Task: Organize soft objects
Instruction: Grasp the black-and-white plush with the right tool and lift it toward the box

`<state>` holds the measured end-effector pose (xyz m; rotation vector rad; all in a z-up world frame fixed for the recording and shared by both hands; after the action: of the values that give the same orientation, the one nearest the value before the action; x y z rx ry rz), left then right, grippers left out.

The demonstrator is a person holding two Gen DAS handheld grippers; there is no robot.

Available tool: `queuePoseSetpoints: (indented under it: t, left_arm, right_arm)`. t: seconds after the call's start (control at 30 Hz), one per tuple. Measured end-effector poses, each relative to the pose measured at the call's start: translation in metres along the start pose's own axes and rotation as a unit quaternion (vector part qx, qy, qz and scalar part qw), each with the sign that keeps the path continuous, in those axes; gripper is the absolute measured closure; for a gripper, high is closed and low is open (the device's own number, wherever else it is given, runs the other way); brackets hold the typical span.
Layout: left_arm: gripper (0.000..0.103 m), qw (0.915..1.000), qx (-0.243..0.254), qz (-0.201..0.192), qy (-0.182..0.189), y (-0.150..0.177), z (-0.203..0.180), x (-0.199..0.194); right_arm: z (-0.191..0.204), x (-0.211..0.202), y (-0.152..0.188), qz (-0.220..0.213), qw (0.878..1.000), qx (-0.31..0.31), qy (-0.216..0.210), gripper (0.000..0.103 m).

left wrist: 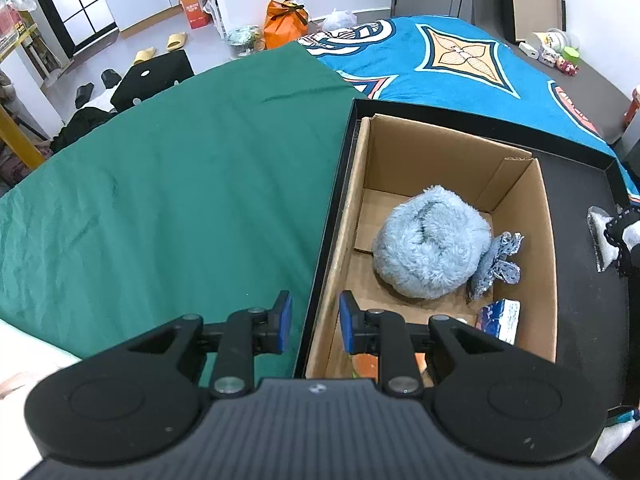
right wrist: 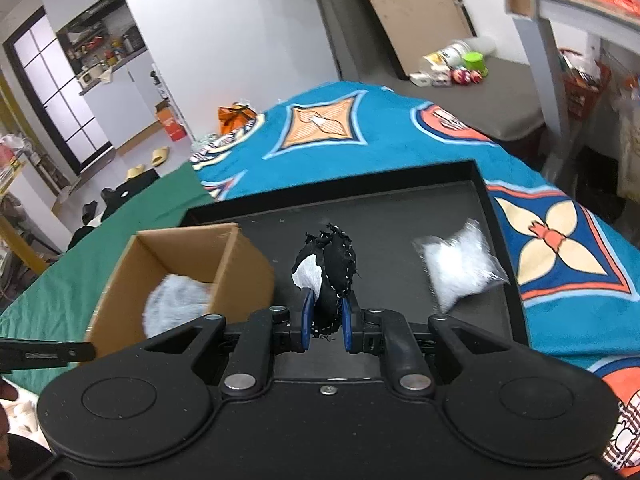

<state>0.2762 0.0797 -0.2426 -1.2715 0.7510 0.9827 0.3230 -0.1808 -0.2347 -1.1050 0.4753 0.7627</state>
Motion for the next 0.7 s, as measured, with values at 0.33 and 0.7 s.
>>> queuePoseSetpoints:
  t: [0.33, 0.7]
  left_arm:
    - [0.08, 0.9991, -0.018, -0.004, 0.037, 0.005, 0.007, -0.001]
    - [0.08, 0.9972, -0.03, 0.01, 0.068, 0.011, 0.01, 0.006]
  right_arm:
    - [0.046, -0.014, 0.004, -0.005, 0.999, -0.034, -0.012, 0.088]
    - [0.095, -0.012, 0.019, 0.007, 0.997, -0.078, -0.024, 0.087]
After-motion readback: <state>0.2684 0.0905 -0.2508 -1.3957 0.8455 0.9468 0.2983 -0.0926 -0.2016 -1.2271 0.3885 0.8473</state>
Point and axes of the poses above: each gripper's, at about its wrist camera, not at the fingertips, and x roughly the way its jaws point, z to its left, y to its underside, the point moved 9 cm from there along x, roughly the way its jaws point, and after that the axes turned 11 degrees about x, right-handed, at the moved point
